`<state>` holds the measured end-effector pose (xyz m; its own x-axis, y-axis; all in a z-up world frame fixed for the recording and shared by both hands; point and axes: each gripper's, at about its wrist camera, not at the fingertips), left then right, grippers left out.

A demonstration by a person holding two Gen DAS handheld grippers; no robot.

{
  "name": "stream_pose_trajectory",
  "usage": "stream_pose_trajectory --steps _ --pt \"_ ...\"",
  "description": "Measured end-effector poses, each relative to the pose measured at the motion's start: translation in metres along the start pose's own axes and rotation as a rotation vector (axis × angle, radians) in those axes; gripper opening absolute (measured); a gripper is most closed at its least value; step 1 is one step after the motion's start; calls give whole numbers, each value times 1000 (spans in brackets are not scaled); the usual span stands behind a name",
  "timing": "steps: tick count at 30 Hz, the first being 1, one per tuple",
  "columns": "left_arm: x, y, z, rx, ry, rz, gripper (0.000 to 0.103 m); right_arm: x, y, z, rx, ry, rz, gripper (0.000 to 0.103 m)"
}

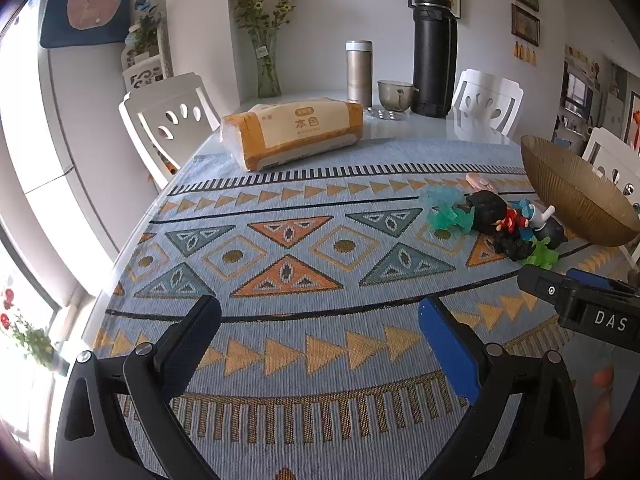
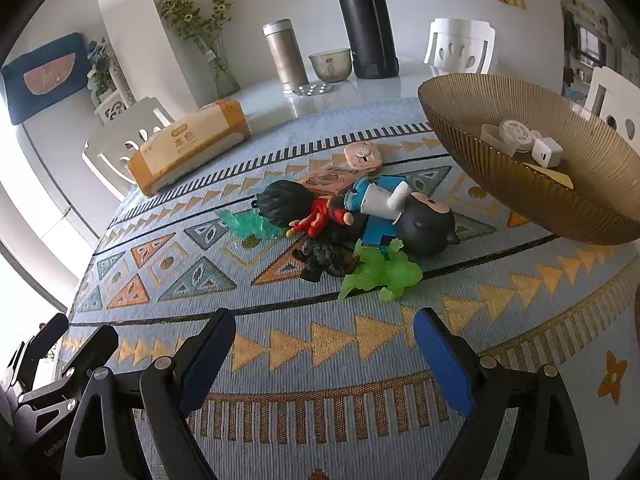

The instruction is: Organize rigid objects

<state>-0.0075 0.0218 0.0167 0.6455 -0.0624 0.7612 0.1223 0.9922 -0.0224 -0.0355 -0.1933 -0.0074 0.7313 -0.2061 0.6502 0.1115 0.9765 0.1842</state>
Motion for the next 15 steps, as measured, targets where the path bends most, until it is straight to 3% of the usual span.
stream_pose_trajectory --steps 6,15 --pt "0 -1 -1 0 -1 -6 99 0 -6 0 19 4 -25 90" --pt "-1 -4 -3 5 6 -18 99 -1 -31 -3 69 20 -162 90"
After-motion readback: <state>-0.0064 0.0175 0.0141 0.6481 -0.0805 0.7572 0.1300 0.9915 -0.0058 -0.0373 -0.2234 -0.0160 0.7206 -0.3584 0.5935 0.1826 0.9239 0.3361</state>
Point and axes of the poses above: each gripper's, at about its wrist camera, not at the fingertips, and z roughly against the way its jaws point, y to its left, x to its top, and after that the axes turned 5 degrees about z, right-handed
